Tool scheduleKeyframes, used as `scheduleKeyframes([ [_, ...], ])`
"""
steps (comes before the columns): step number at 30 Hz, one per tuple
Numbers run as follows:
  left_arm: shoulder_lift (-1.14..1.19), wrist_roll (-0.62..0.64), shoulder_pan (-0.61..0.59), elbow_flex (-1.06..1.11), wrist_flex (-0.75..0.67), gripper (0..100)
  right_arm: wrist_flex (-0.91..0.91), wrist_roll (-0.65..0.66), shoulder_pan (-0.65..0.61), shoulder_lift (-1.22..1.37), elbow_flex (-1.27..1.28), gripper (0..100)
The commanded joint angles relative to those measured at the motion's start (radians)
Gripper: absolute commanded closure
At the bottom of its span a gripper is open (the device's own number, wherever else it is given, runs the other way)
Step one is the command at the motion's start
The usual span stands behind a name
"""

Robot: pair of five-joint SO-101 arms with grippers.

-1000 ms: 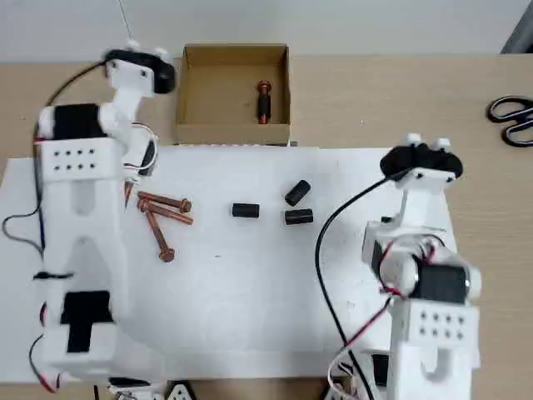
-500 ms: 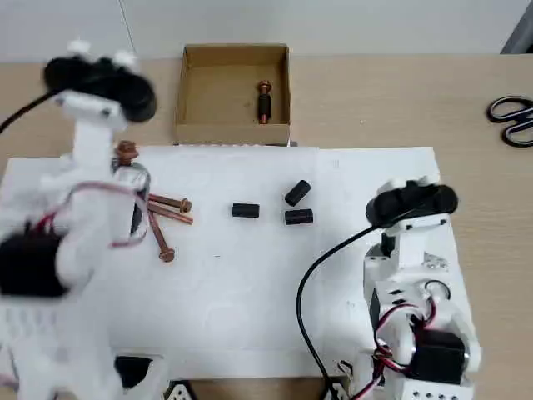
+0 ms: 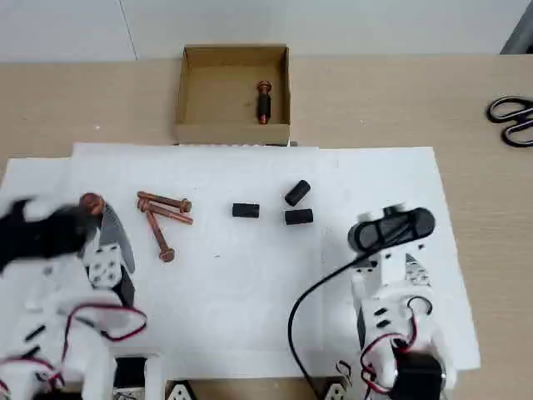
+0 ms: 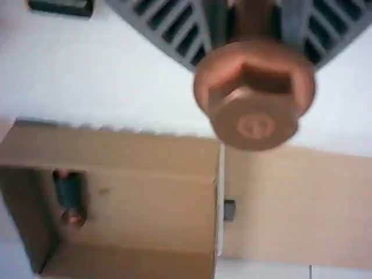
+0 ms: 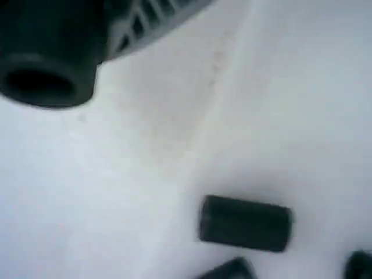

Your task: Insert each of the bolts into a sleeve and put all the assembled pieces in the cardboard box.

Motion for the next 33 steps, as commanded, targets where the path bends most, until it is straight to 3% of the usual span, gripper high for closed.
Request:
scheduleKeyframes([
  [1,-0.144,0.098,-0.003,0.104,-0.066,99,-0.018,0.002,-0.116,-0.010,0.035,99.5],
  [5,-0.272,0.129,-0.003,0.245,-0.068,99,-0.104,0.002,-0.257,-0.016,0.103,99.5],
  [10,-0.269,0.146,0.003,0.329,-0.094,99,-0.294,0.002,-0.363,-0.016,0.180,99.5],
  [25,-0.269,0.172,0.009,0.670,-0.522,99,-0.622,0.003,-0.483,-0.016,0.359,99.5],
  [33,-0.269,0.226,0.147,0.858,-0.793,99,-0.622,-0.044,-0.512,-0.016,0.359,99.5],
])
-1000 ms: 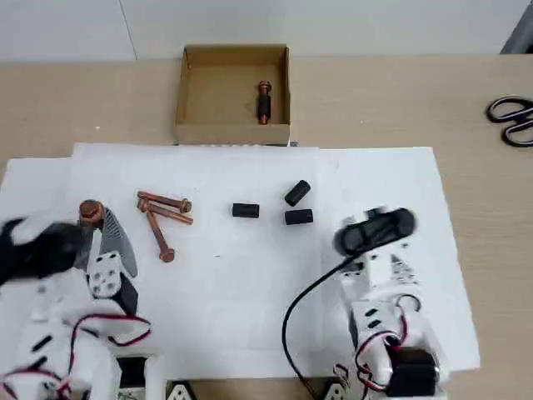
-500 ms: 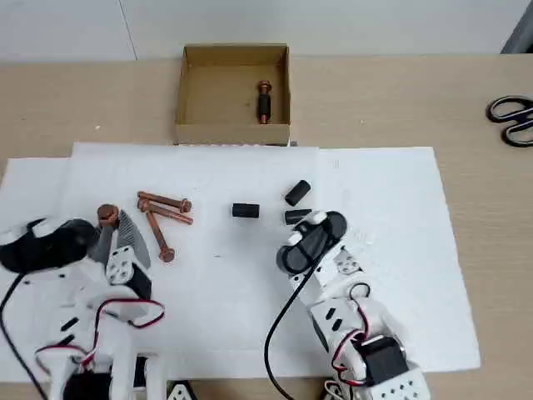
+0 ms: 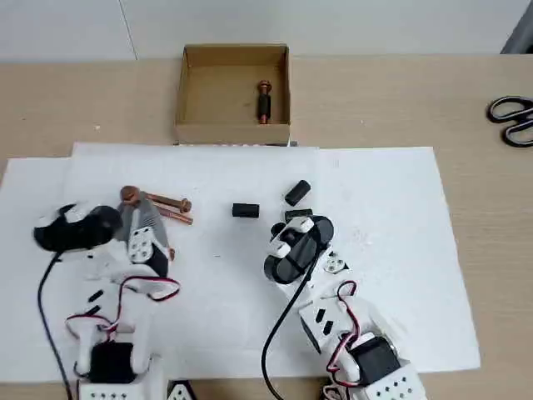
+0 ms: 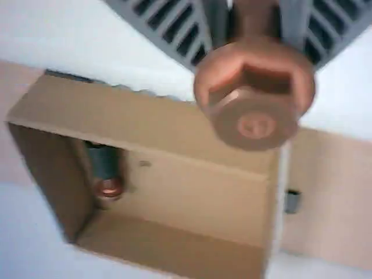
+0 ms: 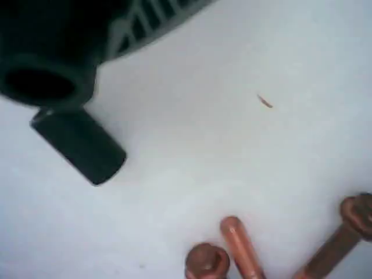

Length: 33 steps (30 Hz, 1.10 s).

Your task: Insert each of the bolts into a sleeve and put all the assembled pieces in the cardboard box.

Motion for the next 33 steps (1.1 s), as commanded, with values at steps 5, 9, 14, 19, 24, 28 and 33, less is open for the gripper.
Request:
scheduleKeyframes([
  [5,-0.011,0.049,0.187,0.090,-0.175,99,-0.028,-0.089,-0.013,-0.015,0.015,99.5],
  [9,-0.011,0.110,0.269,0.090,-0.176,99,-0.027,-0.109,-0.058,-0.015,0.015,99.5],
  [14,-0.009,0.187,0.328,0.091,-0.173,99,-0.030,-0.110,-0.137,-0.015,0.015,99.5],
  [19,-0.009,0.227,0.362,0.091,-0.172,99,-0.025,-0.109,-0.150,-0.013,0.015,99.5],
  [24,-0.009,0.232,0.388,0.088,-0.173,99,0.031,-0.107,-0.151,-0.013,0.015,99.5],
  [28,-0.011,0.232,0.388,0.084,-0.173,99,0.044,-0.107,-0.150,-0.013,0.015,99.5],
  [33,-0.009,0.232,0.390,0.036,-0.172,99,0.093,-0.106,-0.148,-0.012,0.015,99.5],
])
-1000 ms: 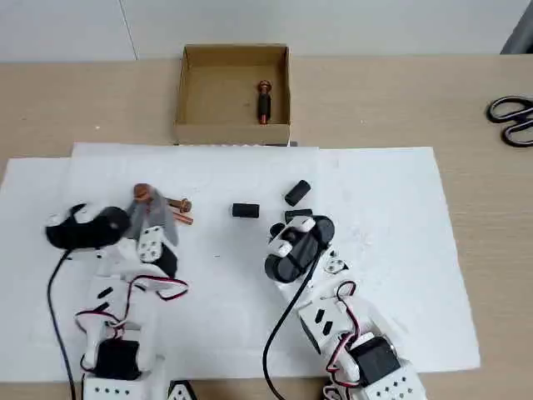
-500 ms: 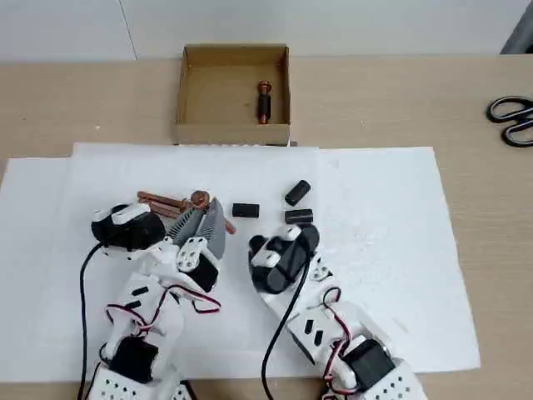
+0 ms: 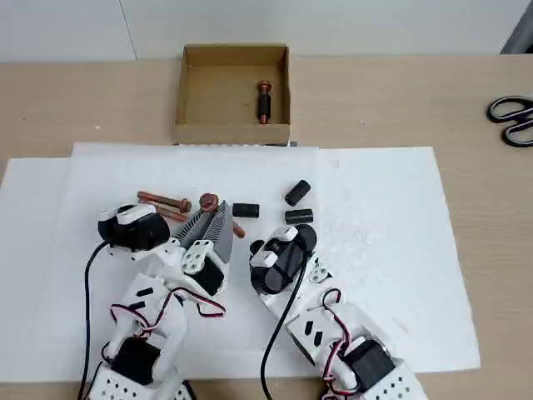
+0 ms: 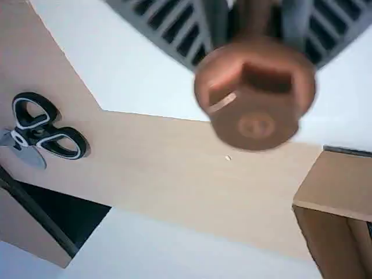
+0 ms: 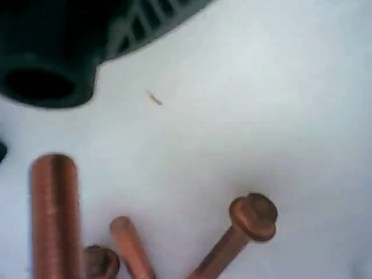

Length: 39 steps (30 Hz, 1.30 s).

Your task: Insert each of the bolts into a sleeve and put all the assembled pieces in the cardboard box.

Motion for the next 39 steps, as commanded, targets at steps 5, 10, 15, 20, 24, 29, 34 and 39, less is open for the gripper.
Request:
scheduleKeyframes([
  [5,-0.009,0.009,0.064,-0.097,0.057,99,0.051,-0.009,-0.005,-0.012,0.015,99.5],
  [10,-0.009,0.057,0.084,-0.145,0.167,99,0.051,-0.009,-0.005,-0.013,0.015,99.5],
  [15,-0.009,0.058,0.084,-0.145,0.195,99,0.051,-0.009,-0.010,-0.013,0.015,99.5],
  [20,-0.009,0.058,0.084,-0.145,0.193,99,0.051,-0.009,-0.013,-0.015,0.015,99.5],
  [24,-0.009,0.060,0.084,-0.145,0.193,99,0.051,-0.008,-0.013,-0.015,0.015,99.5],
  [29,-0.009,0.060,0.084,-0.145,0.192,99,0.039,-0.008,-0.056,-0.015,0.015,99.5],
  [34,-0.009,0.060,0.089,-0.139,0.195,99,-0.018,-0.003,-0.058,-0.013,0.015,99.5],
  [39,-0.009,0.060,0.091,-0.139,0.210,99,-0.016,-0.003,-0.047,-0.013,0.015,99.5],
])
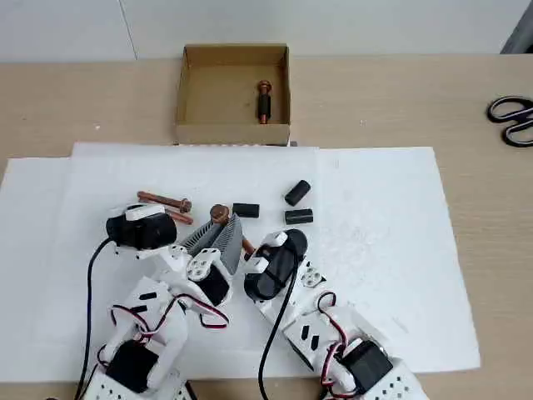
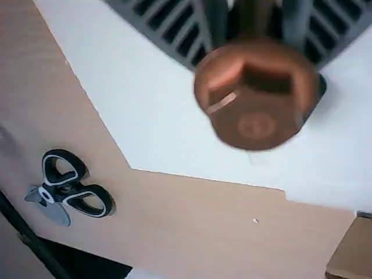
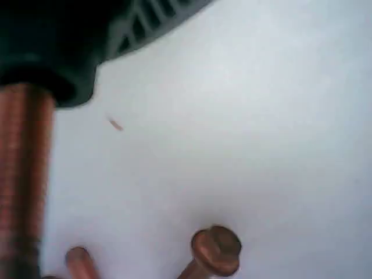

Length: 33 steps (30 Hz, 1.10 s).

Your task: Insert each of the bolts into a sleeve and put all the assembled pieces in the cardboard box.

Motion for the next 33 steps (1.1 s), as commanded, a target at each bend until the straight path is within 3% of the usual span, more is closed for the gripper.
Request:
scheduleKeyframes([
  [1,-0.009,0.006,0.012,-0.047,0.023,99,-0.041,-0.003,0.010,-0.015,0.015,99.5],
  [8,-0.009,0.006,0.077,-0.048,0.115,99,-0.048,-0.003,0.035,-0.015,0.015,99.5],
  [33,-0.006,0.003,0.080,0.090,0.117,99,-0.163,0.103,-0.058,-0.016,0.015,99.5],
])
